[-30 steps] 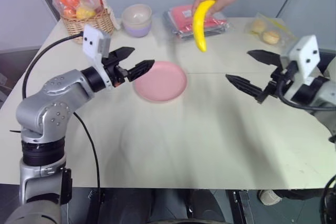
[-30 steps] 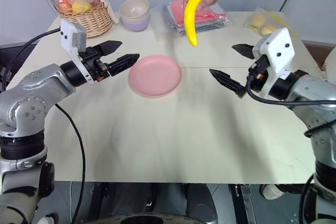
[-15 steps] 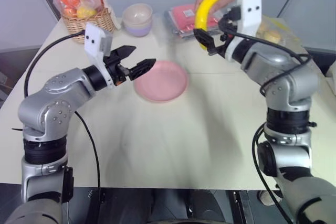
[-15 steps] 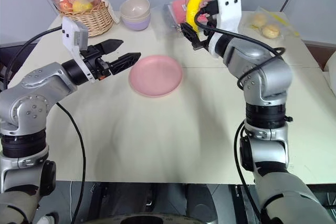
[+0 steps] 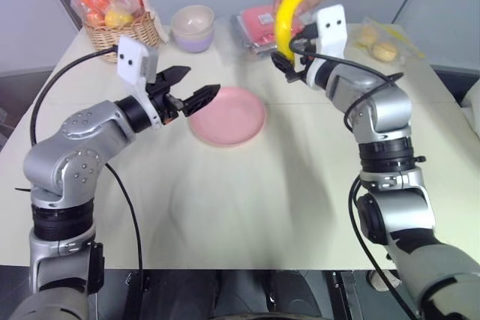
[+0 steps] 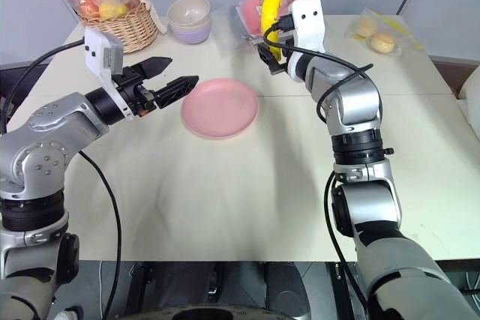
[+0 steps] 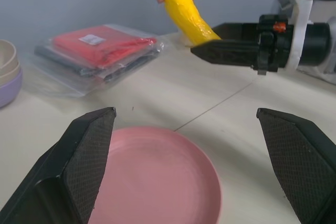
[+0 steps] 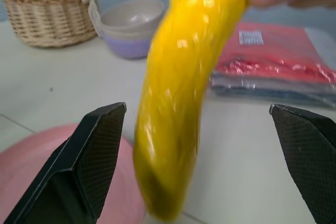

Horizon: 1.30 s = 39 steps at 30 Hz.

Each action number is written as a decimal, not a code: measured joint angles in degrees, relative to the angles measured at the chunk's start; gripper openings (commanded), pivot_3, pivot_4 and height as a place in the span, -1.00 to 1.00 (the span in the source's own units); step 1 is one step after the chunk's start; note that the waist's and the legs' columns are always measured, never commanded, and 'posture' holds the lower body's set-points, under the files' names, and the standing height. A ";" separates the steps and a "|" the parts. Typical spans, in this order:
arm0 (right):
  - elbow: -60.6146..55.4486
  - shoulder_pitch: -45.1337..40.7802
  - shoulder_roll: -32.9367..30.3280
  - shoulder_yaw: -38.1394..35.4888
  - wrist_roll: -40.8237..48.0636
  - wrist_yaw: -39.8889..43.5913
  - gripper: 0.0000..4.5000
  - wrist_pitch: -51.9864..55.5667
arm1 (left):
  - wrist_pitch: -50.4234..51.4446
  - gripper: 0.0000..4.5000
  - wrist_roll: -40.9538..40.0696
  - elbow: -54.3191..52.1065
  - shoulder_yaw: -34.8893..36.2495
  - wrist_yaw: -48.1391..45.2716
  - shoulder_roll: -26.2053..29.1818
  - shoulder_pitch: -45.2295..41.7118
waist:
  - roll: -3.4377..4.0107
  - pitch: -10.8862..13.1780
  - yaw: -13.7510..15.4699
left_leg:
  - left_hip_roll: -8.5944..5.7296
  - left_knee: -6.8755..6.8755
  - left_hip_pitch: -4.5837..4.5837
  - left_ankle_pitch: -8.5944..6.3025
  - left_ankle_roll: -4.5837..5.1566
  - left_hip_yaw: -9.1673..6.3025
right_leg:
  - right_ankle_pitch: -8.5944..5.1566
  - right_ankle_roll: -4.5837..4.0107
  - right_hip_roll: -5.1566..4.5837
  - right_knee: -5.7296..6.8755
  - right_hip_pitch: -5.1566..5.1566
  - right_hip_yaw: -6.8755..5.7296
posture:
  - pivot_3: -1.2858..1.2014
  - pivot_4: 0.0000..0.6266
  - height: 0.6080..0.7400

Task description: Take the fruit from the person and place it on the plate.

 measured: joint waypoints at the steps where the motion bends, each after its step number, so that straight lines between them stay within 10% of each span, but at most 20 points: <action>1: 0.19 -0.30 0.23 0.00 -0.23 0.25 0.99 -0.32 | 0.00 1.00 0.00 -0.01 0.00 0.00 0.00 0.01 | 0.00 0.00 -0.04 | 0.00 0.00 0.00 0.00 0.00 0.00 | 0.00 0.00 0.00 0.00 0.00 0.00 | 0.03 -0.52 1.00; 5: 0.60 -0.62 0.91 0.00 -0.67 0.83 0.64 -1.17 | 0.00 1.00 0.00 -0.01 0.05 0.01 0.03 0.02 | 0.00 0.00 -0.24 | 0.00 0.00 0.00 0.00 0.00 -0.01 | 0.00 0.00 -0.01 0.00 0.01 0.00 | 0.03 -0.52 1.00; 12: 1.03 -0.62 1.80 -0.01 -2.02 1.31 -0.78 -1.72 | 0.00 1.00 0.01 -0.01 0.05 -0.05 0.10 0.02 | 0.00 0.00 -1.12 | 0.00 -0.01 0.00 0.00 -0.01 -0.02 | 0.00 0.00 0.00 0.00 0.00 0.00 | 0.03 -0.52 1.00; 39: -17.48 18.69 14.78 7.41 1.31 0.82 -0.78 15.57 | 1.75 1.00 1.07 -1.44 2.72 3.58 2.82 2.93 | 0.02 0.00 -1.10 | -0.02 -0.05 -0.01 0.01 -0.03 -0.04 | 0.00 0.00 -0.02 0.03 -0.05 0.02 | 0.03 -0.52 1.00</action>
